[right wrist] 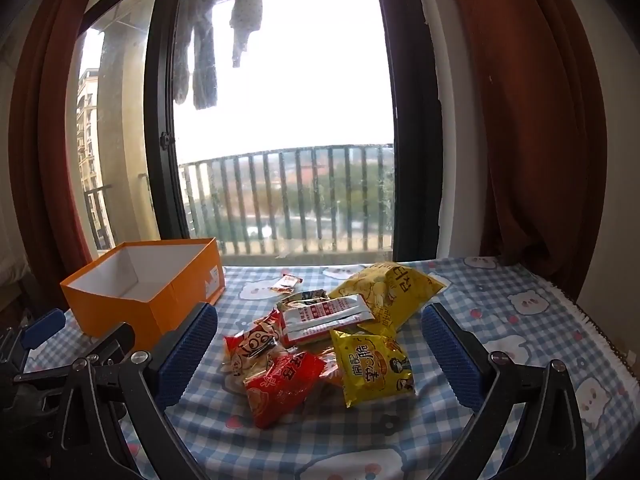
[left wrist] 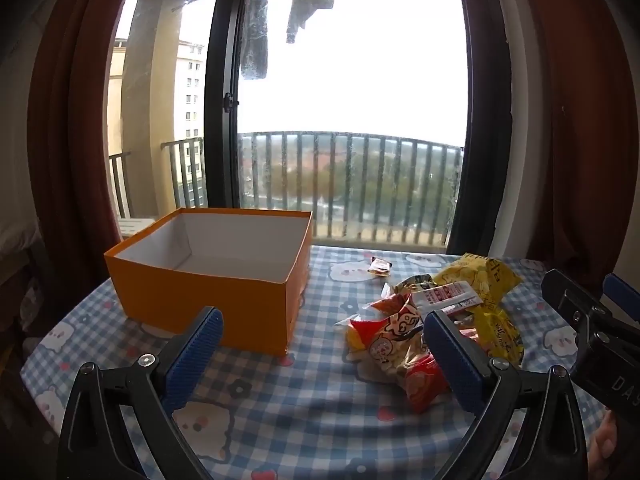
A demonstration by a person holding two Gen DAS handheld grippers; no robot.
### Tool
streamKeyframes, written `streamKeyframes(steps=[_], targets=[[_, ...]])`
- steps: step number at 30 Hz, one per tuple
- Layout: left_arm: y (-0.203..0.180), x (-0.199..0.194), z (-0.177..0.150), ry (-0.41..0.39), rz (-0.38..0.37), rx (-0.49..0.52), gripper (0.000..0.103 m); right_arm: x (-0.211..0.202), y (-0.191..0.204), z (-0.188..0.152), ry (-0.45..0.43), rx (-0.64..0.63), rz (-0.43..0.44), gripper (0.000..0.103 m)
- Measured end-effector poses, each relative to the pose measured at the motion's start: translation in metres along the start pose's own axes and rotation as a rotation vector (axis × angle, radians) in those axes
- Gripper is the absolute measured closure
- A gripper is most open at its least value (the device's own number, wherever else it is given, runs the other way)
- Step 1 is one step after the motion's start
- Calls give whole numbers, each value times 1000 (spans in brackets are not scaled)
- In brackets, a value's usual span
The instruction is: Organize snacks
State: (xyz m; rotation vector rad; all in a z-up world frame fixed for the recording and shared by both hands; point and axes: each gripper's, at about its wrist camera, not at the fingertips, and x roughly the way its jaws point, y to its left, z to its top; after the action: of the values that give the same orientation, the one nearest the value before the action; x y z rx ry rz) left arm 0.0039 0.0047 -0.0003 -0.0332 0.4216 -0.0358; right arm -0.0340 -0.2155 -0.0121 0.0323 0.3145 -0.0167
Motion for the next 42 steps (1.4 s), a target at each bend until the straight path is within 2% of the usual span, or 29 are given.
streamKeyframes(steps=[8,20,27,42], targets=[[-9,2,1,7,-27,19,2,0,1,0,1,9,23,0],[-14,3,3,14,-47,8,2,-5,1,0,-20,11,3,0],[-14,1,1,12,-43,8,2,-8,3,-1,-32,-2,-21,0],[-14,0,1,11,-42,9,2,-11,2,-4,-21,13,-11,0]])
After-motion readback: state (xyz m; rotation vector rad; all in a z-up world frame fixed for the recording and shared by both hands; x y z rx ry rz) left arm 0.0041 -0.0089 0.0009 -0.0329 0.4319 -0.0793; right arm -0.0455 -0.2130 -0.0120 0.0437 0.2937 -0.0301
